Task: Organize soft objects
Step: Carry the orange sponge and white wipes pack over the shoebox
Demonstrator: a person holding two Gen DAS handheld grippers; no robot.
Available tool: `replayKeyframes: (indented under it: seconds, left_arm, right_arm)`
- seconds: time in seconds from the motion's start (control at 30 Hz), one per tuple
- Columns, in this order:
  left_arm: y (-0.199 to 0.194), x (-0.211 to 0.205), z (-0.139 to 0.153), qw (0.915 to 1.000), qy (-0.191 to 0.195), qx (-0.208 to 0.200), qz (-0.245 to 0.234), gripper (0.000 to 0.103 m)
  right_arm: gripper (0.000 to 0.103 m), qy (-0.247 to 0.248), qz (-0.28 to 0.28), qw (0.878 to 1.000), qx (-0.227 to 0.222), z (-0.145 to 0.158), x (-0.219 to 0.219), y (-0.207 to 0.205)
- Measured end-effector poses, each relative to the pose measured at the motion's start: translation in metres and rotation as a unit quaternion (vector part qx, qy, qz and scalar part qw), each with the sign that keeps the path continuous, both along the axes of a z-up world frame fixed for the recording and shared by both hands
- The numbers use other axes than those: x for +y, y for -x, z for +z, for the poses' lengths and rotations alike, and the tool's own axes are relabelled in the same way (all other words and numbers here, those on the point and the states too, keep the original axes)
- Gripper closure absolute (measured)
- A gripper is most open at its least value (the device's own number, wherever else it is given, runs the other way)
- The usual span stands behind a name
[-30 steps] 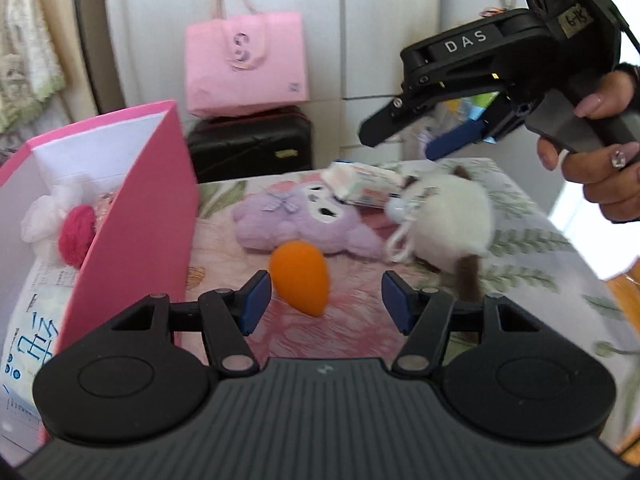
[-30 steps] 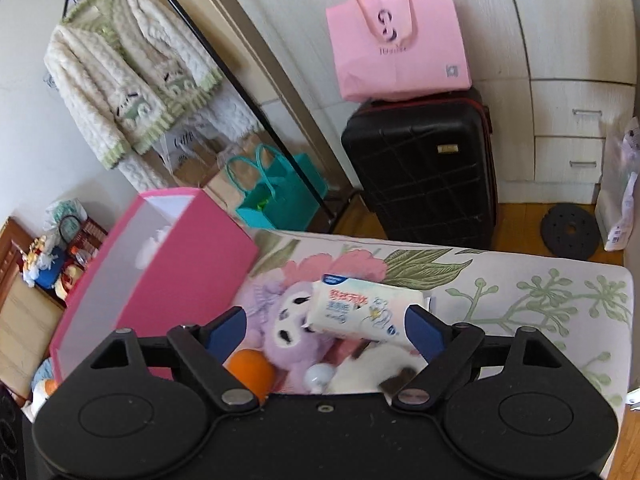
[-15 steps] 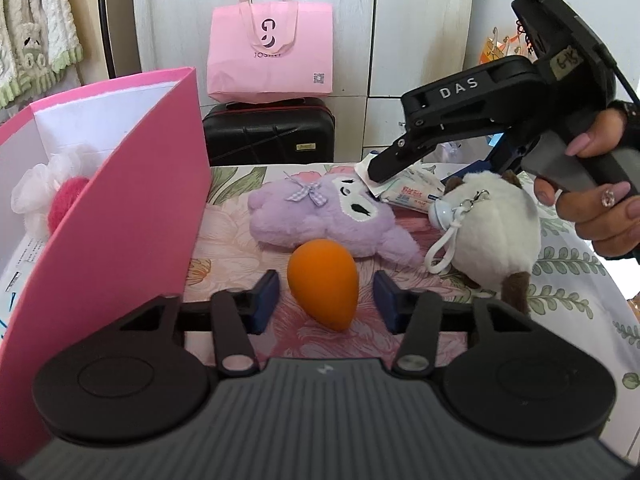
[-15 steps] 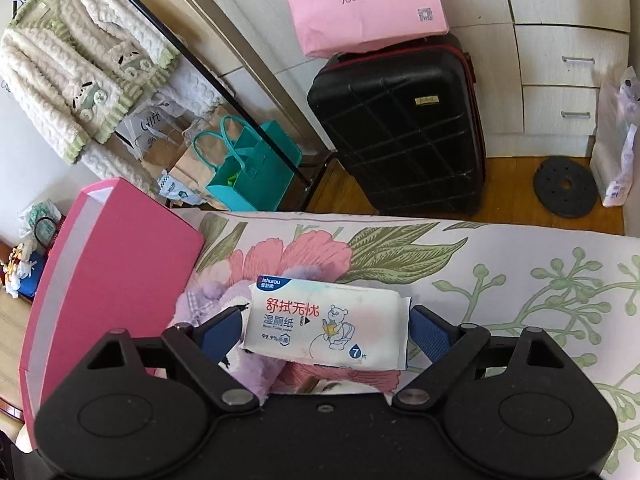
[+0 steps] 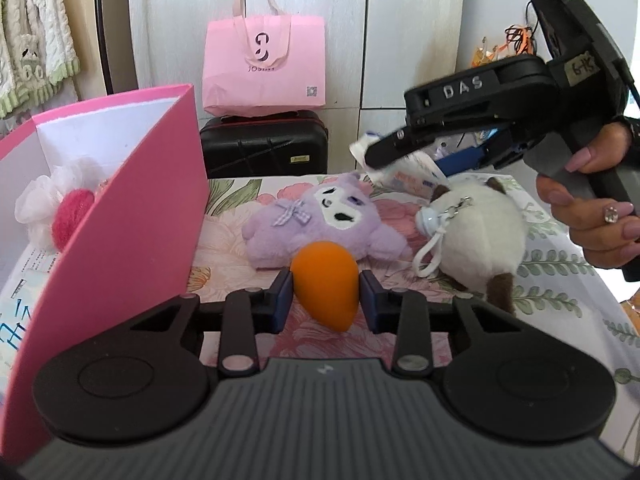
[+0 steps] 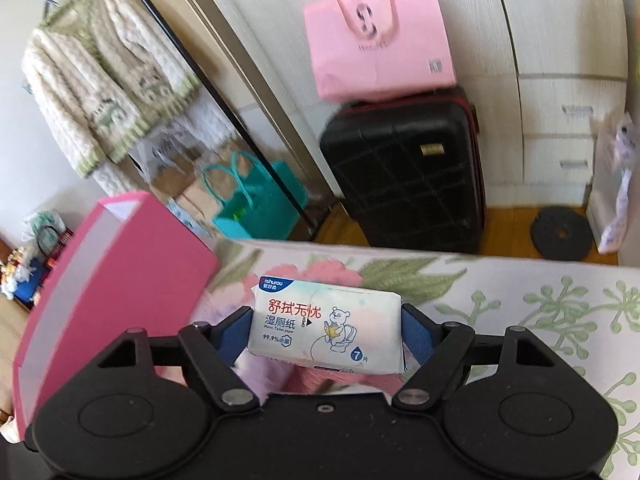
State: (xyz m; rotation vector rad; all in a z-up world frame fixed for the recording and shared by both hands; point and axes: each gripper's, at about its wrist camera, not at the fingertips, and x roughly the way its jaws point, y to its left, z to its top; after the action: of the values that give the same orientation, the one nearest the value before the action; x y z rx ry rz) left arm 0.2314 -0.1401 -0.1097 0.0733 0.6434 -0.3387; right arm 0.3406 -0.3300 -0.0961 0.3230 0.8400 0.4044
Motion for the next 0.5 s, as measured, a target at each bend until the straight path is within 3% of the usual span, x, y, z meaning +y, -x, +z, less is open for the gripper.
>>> replayKeyframes:
  seconds: [0.23,0.5]
  left_arm:
    - [0.018,0.009,0.010,1.0000,0.009,-0.004,-0.001,0.068]
    - [0.044,0.018,0.021,0.9997,0.015,0.007,-0.019,0.068]
  right_arm:
    - [0.021,-0.004,0.004,0.998,-0.063,0.029,0.004,0.032]
    - [0.021,0.032,0.025,0.994,-0.105,0.047,0.019,0.087]
